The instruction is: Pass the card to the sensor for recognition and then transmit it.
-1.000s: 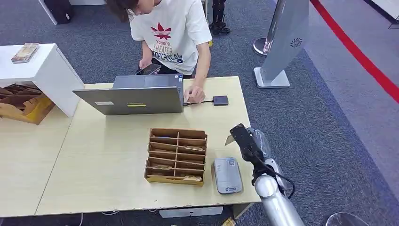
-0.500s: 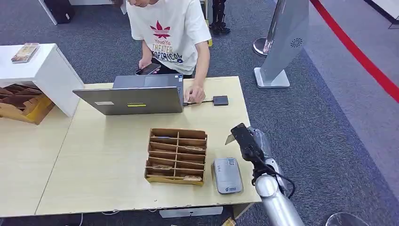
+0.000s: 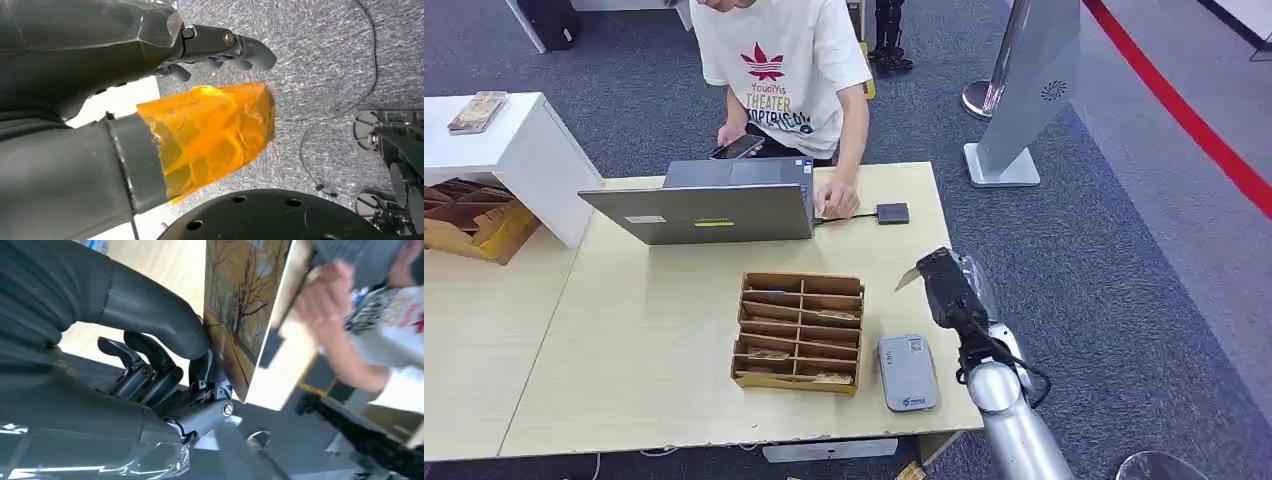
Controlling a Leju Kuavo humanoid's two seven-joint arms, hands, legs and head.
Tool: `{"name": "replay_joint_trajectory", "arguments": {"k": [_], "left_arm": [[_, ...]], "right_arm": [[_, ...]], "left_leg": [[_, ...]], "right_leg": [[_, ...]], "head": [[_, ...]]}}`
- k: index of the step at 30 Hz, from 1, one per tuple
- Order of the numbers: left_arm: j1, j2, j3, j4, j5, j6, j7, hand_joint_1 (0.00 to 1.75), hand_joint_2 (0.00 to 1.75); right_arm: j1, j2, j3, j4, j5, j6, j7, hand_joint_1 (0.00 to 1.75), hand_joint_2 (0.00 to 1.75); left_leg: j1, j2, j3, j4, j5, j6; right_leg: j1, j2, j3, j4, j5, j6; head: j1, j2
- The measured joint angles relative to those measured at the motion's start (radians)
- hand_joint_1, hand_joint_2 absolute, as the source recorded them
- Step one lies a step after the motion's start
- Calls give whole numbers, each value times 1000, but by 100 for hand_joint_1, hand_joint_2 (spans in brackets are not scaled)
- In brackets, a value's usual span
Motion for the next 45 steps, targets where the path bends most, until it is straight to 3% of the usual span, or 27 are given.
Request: {"name": "replay_joint_trajectory", "arguments": {"k": [18,27,45], "left_arm": [[-11,5,-47,0,-50,-5,0,0,0],[-18,12,-49,-9,-108,-14,18,0,0],[-39,14,-53,-18,-158,-20,42,0,0]], "right_arm": [[-236,50,175,-37,-62,57,8,175,175],[-391,78,204,95,-44,43,65,175,175],[-556,111,204,351,65,-45,114,175,175]], "left_leg": [[0,0,0,0,0,0],[0,0,0,0,1,0],[0,0,0,0,1,-1]], "right_leg": [[0,0,0,0,0,0],[0,0,0,0,0,0],[0,0,0,0,0,0]], "head": [[0,0],[0,0],[0,0]]}}
